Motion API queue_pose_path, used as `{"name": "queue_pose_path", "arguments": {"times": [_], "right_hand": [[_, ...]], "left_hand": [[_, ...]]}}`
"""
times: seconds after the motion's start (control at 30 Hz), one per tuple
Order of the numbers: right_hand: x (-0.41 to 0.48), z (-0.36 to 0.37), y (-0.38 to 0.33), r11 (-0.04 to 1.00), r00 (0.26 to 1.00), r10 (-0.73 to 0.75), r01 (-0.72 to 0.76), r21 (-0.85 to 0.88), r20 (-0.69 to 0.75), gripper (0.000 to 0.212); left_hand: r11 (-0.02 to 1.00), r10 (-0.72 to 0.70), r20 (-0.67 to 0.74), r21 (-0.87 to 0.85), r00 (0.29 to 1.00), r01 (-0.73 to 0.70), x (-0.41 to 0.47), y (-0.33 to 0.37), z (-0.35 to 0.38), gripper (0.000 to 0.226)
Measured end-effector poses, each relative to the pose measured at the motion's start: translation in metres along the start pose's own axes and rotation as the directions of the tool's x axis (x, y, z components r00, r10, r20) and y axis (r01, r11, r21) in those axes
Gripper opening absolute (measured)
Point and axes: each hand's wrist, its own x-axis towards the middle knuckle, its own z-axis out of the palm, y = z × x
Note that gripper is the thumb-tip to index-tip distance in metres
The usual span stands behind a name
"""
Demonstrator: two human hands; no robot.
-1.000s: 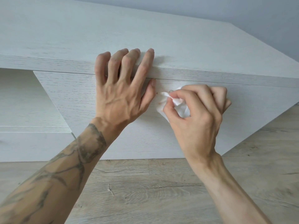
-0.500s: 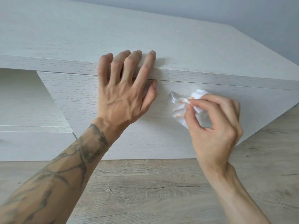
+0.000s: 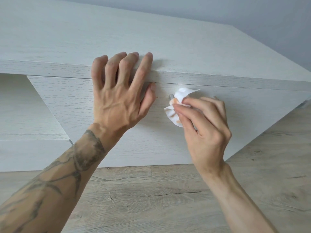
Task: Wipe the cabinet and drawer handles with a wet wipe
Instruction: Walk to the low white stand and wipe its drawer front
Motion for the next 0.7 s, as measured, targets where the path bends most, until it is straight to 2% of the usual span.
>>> {"name": "queue_pose_path", "arguments": {"times": [0.13, 0.27, 0.37, 0.53, 0.63, 0.7], "right_hand": [[-0.006, -0.012, 0.007, 0.997, 0.995, 0.073, -0.072, 0.009, -0.071, 0.009], [0.004, 0.002, -0.004, 0.997, 1.000, 0.019, -0.021, 0.071, 0.021, 0.012], [0.002, -0.009, 0.009, 0.998, 0.999, 0.053, -0.053, 0.025, -0.006, 0.015], [-0.007, -0.036, 0.037, 0.972, 0.969, 0.232, -0.227, 0.061, -0.082, 0.009], [-0.004, -0.032, 0.037, 0.869, 0.876, 0.463, -0.419, 0.262, -0.135, 0.014], [-0.004, -0.029, 0.036, 0.780, 0.827, 0.558, -0.493, 0.386, -0.073, 0.019]], "left_hand": [[1.000, -0.008, 0.010, 0.002, 1.000, 0.007, 0.000, 0.001, -0.001, 0.051], [1.000, 0.001, 0.017, -0.002, 1.000, -0.001, -0.001, 0.000, 0.000, 0.051], [1.000, -0.005, 0.022, -0.005, 1.000, 0.005, -0.002, -0.001, 0.001, 0.052], [1.000, -0.008, 0.031, -0.009, 0.999, 0.008, -0.002, -0.001, 0.001, 0.053], [1.000, -0.005, 0.035, -0.006, 0.999, 0.005, -0.002, -0.001, 0.000, 0.053], [1.000, -0.007, 0.037, -0.011, 0.999, 0.007, -0.002, -0.001, 0.000, 0.053]]}}
